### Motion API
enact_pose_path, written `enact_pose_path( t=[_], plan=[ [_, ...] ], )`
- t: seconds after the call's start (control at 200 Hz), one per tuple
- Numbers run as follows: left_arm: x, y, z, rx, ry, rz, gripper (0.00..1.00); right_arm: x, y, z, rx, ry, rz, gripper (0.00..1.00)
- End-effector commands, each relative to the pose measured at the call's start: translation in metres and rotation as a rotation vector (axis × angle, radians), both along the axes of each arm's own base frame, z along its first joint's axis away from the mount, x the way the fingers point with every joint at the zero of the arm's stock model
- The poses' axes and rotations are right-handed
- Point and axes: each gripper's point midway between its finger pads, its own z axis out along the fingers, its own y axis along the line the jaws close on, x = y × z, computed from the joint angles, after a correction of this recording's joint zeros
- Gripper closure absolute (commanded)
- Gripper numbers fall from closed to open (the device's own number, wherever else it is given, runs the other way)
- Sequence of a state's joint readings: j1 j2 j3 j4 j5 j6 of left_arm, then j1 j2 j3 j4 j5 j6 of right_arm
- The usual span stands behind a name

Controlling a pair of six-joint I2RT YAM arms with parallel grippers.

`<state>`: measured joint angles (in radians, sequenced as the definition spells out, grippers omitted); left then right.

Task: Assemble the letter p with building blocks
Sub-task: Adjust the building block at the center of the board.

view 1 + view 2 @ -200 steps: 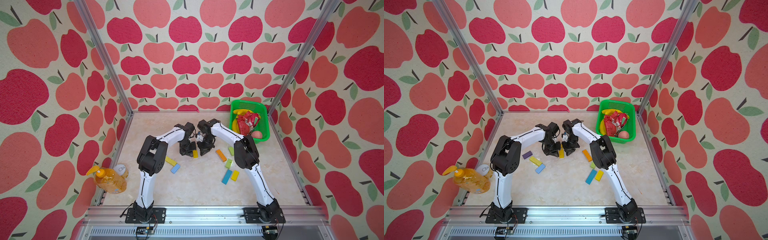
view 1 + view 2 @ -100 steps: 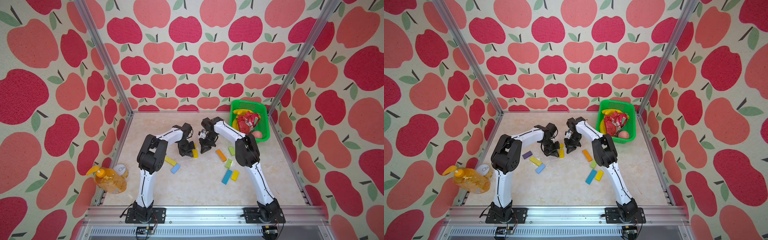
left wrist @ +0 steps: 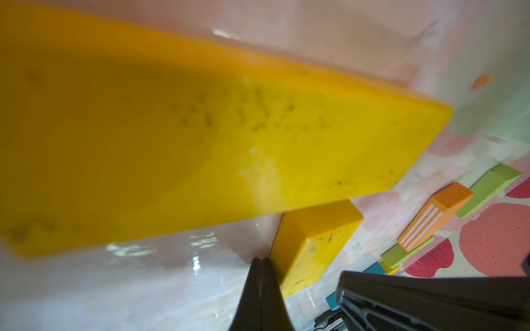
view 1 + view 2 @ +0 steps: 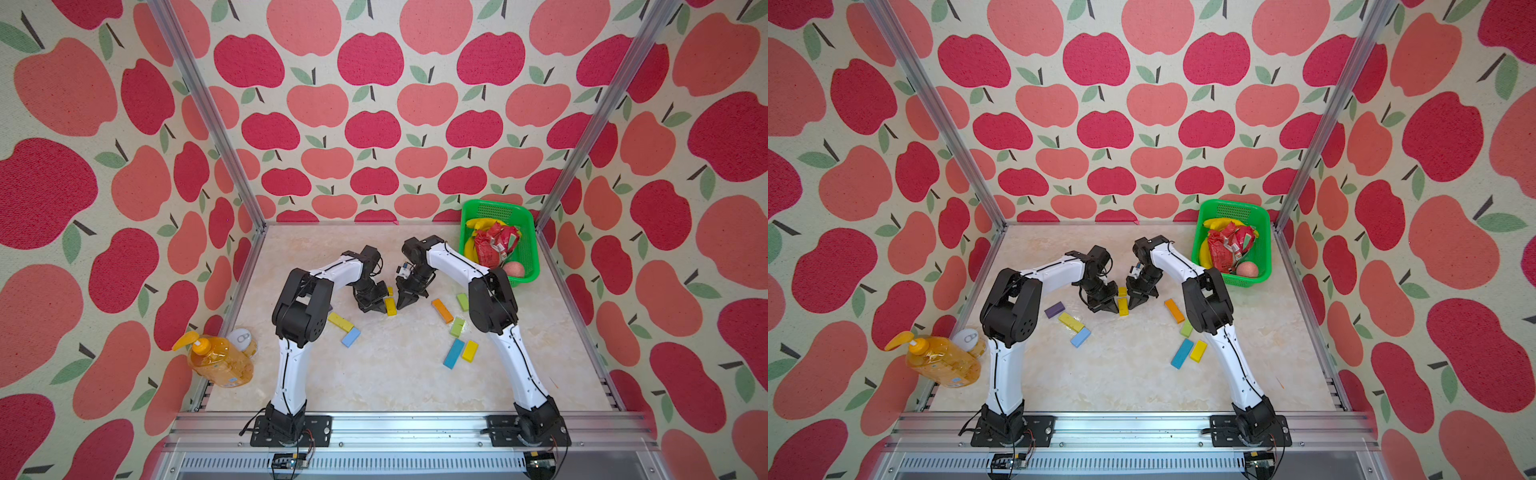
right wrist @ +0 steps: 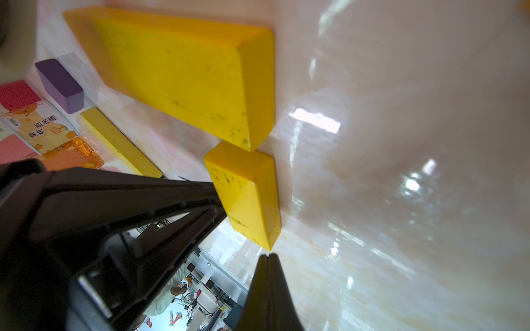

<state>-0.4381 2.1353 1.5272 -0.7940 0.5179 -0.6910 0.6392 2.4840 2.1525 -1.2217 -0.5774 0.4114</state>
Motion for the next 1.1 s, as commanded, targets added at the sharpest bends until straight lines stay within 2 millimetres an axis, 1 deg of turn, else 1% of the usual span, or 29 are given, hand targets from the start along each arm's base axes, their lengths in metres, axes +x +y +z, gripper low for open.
enact_pose_path(
  t=[0.0, 0.145, 0.23, 0.62, 0.94, 1.095],
  plan=[
    [-0.001, 0.01, -0.01, 0.026, 0.009, 0.021, 1.0, -0.001, 0.001, -0.013, -0.024, 0.05, -0.037, 1.0],
    [0.002, 0.013, -0.009, 0.018, 0.005, 0.029, 1.0, 0.001, -0.006, -0.02, -0.064, 0.045, -0.051, 1.0],
    [0.004, 0.013, -0.009, 0.009, 0.004, 0.034, 1.0, 0.002, -0.006, -0.022, -0.062, 0.051, -0.056, 1.0],
    [0.009, 0.009, -0.009, -0.02, 0.005, 0.03, 1.0, 0.008, 0.002, -0.014, -0.058, 0.059, -0.06, 1.0],
    [0.011, 0.004, -0.013, -0.047, 0.015, 0.013, 1.0, 0.009, 0.003, -0.015, -0.065, 0.083, -0.058, 0.99],
    [0.016, 0.004, -0.013, -0.051, 0.014, 0.009, 1.0, 0.009, 0.005, -0.014, -0.059, 0.086, -0.053, 0.99]
  ],
)
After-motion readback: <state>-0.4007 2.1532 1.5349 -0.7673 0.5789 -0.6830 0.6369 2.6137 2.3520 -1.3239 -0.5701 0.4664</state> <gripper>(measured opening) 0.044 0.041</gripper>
